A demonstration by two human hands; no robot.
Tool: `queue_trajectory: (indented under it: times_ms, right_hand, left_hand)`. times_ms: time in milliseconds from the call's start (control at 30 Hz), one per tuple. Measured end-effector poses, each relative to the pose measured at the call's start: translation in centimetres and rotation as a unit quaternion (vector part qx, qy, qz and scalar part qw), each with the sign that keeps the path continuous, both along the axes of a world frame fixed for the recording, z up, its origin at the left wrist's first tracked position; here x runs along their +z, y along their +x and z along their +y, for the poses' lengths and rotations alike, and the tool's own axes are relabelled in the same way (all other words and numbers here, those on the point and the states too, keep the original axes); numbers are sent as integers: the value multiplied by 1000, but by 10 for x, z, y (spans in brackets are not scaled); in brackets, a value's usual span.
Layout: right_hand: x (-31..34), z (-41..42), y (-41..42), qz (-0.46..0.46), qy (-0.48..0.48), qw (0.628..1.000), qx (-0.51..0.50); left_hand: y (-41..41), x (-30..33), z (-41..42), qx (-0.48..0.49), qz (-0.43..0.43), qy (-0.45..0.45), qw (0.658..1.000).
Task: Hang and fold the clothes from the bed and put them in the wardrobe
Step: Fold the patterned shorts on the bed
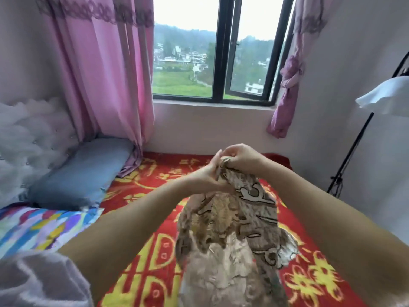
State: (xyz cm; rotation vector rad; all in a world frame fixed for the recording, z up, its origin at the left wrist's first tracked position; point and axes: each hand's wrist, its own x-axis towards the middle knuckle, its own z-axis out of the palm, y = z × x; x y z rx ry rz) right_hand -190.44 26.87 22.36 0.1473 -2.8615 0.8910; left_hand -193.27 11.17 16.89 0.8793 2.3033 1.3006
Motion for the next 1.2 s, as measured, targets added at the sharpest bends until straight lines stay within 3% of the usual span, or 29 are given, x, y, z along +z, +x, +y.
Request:
queue_trajectory:
  times_ms: [100, 167, 200, 367, 433, 500, 567, 633, 667, 700, 733, 800, 900, 967, 1000, 1133, 1200]
  right_hand:
    - [13, -7, 4, -8, -152, 988, 3]
    - [16, 3, 13, -57, -276, 959, 26]
    - [13, 11, 18, -75, -291, 953, 35]
    - [-57, 20, 39, -263, -158, 951, 47]
    - [-88, 3, 38, -213, -128, 968, 31]
    - [-99, -11, 34, -141, -138, 980, -19]
    - [-90, -17, 27, -139, -179, 973, -30]
    - [-75, -19, 21, -153, -188, 970, -32]
    - [-68, -20, 16, -159, -191, 968, -42]
    - [-62, -21, 12, -168, -192, 965, -55]
    - [-56, -21, 8, -184, -200, 960, -64]
    - [-47, -25, 2, -222, -247, 942, -53]
    - [-40, -31, -1, -244, -302, 919, -67]
    - [-36, -35, -2, -286, -338, 894, -72]
    - [-35, -37, -3, -318, -354, 878, -46]
    - [-35, -37, -1, -350, -379, 856, -11]
    - [-35, -37, 3, -341, -379, 860, -26]
  left_hand:
    - [0, 8, 13, 69, 46, 149, 985]
    - [-4, 15, 10, 93, 19, 195, 976]
    - [-7, 18, 7, 105, -4, 212, 972]
    - [-17, 45, -5, 145, -130, 320, 927]
    - [-20, 52, -10, 137, -184, 360, 905]
    - [-23, 57, -19, 152, -189, 372, 896]
    - [-30, 58, -34, 203, -170, 374, 889]
    - [-41, 55, -55, 292, -96, 284, 908]
    - [-42, 51, -65, 340, -25, 179, 923]
    - [-39, 45, -72, 370, 71, 86, 922]
    - [-31, 41, -76, 364, 199, 51, 909]
    - [-6, 30, -71, 219, 466, 95, 852]
    - [22, 6, -59, -28, 692, 21, 721]
    - [27, -12, -58, -52, 763, -47, 642]
    - [27, -17, -58, -28, 778, -65, 625]
    - [29, -16, -55, 8, 754, -63, 654]
    - [29, -7, -51, 10, 719, -48, 693]
